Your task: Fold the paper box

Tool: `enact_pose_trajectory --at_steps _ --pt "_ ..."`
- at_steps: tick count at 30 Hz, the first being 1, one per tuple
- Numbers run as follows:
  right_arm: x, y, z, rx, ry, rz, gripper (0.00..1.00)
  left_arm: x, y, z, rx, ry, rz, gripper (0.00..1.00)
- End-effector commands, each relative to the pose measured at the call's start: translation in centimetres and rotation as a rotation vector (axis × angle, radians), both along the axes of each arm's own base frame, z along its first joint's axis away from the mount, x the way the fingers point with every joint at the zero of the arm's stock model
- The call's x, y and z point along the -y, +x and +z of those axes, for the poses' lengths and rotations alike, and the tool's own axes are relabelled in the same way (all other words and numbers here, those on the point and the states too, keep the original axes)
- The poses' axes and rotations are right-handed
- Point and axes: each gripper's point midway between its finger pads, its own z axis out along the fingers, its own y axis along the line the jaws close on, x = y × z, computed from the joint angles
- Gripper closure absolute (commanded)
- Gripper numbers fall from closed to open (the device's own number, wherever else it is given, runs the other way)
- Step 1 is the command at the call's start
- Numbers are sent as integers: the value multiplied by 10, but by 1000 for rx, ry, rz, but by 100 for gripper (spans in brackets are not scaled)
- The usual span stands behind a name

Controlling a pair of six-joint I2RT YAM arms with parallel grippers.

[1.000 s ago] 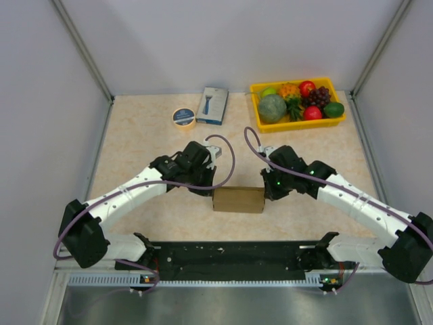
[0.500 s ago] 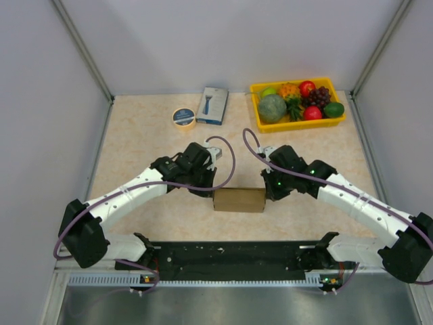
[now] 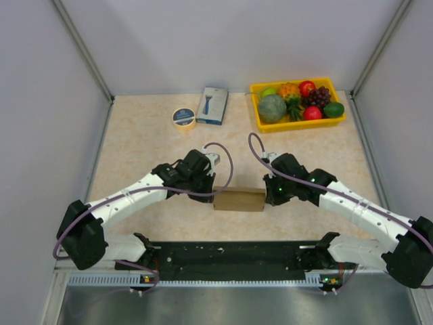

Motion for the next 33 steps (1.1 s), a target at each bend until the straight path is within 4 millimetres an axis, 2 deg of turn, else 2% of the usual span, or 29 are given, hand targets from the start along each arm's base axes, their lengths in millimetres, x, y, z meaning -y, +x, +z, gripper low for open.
enact_pose_trajectory --at_steps 1,2,3,5,6,9,11,12,13,14,15,17,18,19,20,21,22,24,25,26,29,30,31,33 --pt "6 7 1 60 9 -63 100 5 8 12 75 -54 43 100" --pt "6 7 4 58 17 -70 100 2 9 10 88 -45 56 100" --pt "1 8 16 65 47 -72 86 2 10 10 95 -44 61 100" --pt "-12 -2 40 42 147 -41 72 -1 10 10 105 -40 73 100" --pt "-19 -3 59 53 201 -27 62 0 11 9 111 -40 74 100" --pt "-29 -10 96 58 305 -11 53 0 11 10 115 -45 78 100" --pt "-33 -7 114 56 358 -43 49 2 11 9 112 -48 77 100" --pt "-38 0 131 72 394 -61 49 2 11 10 112 -51 78 100" --pt "-42 8 137 61 423 -117 49 3 10 9 109 -54 77 100" --pt "-46 16 140 57 448 -156 49 3 9 9 109 -55 79 100" --pt "-55 33 140 53 487 -203 50 3 8 10 108 -58 79 100" --pt "-74 39 136 -56 600 -268 53 0 4 14 106 -68 93 100" --pt "-85 51 146 -53 687 -273 58 -4 3 17 110 -72 102 100" --pt "-96 52 150 -105 760 -291 60 -6 0 19 110 -83 118 93" --pt "-100 52 139 -132 779 -305 63 -12 -4 27 136 -109 134 85" --pt "-101 55 137 -137 798 -321 71 -15 -5 32 155 -133 142 75" --pt "-102 61 138 -117 822 -336 74 -16 -7 38 169 -164 150 61" --pt "-96 62 119 -122 798 -363 76 -19 -11 58 227 -255 163 52" --pt "-92 67 119 -108 825 -369 77 -20 -13 66 234 -287 169 49" --pt "-88 64 102 -139 829 -380 77 -21 -14 77 254 -329 174 44" --pt "-80 58 83 -179 887 -342 85 -4 -4 107 222 -507 164 40" --pt "-76 56 77 -186 881 -341 89 8 2 135 218 -656 99 41" --pt "-74 53 72 -185 871 -322 89 15 6 145 169 -732 113 43" --pt "-67 46 59 -193 846 -324 90 30 23 153 124 -809 87 48"
